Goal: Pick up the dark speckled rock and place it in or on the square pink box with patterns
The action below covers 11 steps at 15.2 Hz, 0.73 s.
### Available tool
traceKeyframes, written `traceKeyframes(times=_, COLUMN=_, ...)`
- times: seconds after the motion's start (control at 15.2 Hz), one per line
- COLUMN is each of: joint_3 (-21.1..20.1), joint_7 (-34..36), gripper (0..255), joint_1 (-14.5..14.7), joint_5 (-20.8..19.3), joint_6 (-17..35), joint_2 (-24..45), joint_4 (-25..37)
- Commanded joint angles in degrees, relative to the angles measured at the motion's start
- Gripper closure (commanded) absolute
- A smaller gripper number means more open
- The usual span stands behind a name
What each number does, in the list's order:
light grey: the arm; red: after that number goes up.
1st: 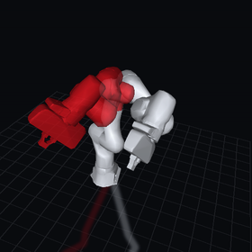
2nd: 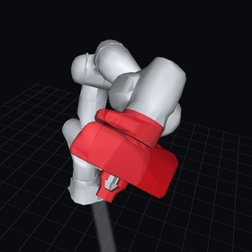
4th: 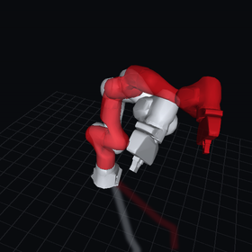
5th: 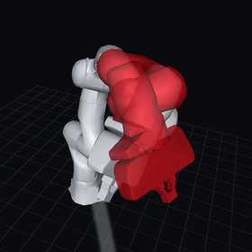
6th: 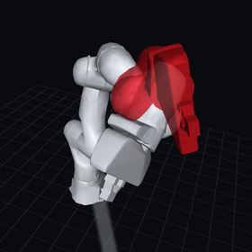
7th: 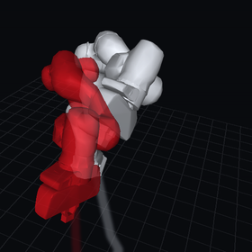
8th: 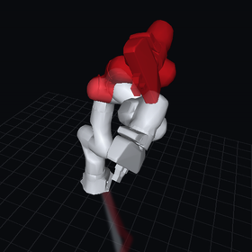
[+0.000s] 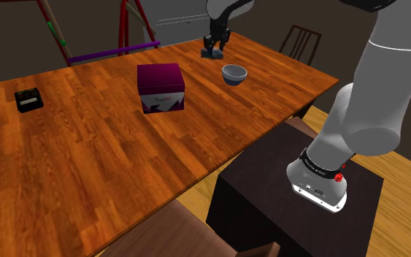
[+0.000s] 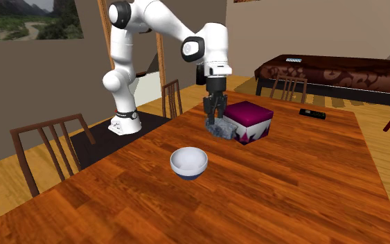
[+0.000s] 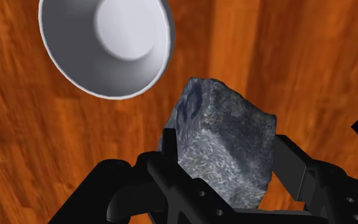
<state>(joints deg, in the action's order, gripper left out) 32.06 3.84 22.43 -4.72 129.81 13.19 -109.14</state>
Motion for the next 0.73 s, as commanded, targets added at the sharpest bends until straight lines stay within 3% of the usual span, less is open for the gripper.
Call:
traceKeyframes(times=0.0, joint_3=0.14, joint_7=-0.11, gripper=255, joint_1=0.07, joint_5=-0.29, joint_6=-1.46, joint_2=-0.68, joint_4=0.88)
traceKeyframes(times=0.66, joint_3=0.41, joint_7=-0.31, gripper=255, joint_1=0.49, joint_5=-1.27, joint_6=-7.93, joint_2=-3.0, joint_4=5.33)
